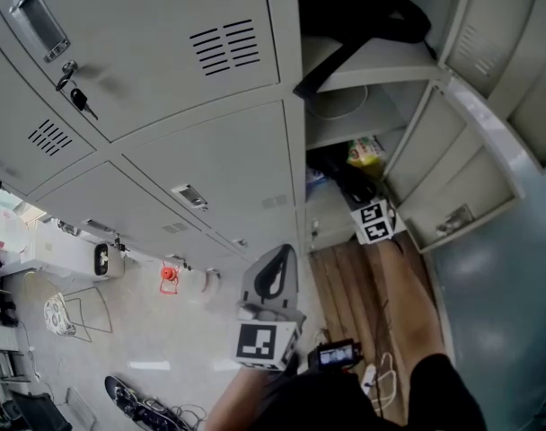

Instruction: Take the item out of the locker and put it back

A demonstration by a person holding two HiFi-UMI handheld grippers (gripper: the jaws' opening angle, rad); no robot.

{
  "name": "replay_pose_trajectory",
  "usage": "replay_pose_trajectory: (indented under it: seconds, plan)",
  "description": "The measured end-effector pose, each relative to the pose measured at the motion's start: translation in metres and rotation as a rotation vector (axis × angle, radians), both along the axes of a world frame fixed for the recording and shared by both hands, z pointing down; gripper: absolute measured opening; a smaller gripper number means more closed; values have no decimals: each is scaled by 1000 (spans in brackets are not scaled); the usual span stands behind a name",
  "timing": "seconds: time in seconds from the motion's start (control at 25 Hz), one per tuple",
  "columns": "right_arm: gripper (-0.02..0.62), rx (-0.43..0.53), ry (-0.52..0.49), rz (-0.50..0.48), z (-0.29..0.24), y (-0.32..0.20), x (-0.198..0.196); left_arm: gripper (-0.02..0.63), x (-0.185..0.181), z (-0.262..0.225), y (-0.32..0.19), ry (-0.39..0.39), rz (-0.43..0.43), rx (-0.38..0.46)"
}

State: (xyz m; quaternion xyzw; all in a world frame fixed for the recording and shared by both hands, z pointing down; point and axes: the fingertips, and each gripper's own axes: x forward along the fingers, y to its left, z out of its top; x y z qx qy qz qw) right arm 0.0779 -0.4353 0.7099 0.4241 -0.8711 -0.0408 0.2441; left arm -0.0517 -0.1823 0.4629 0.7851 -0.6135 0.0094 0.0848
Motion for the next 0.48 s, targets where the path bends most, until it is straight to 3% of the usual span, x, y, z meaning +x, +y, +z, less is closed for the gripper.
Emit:
replay_pose_trajectory:
  seconds: [0.48]
  plan:
    - [230,-24,-38,-12,9,21,-2,-8,2,2,7,5,7,-4]
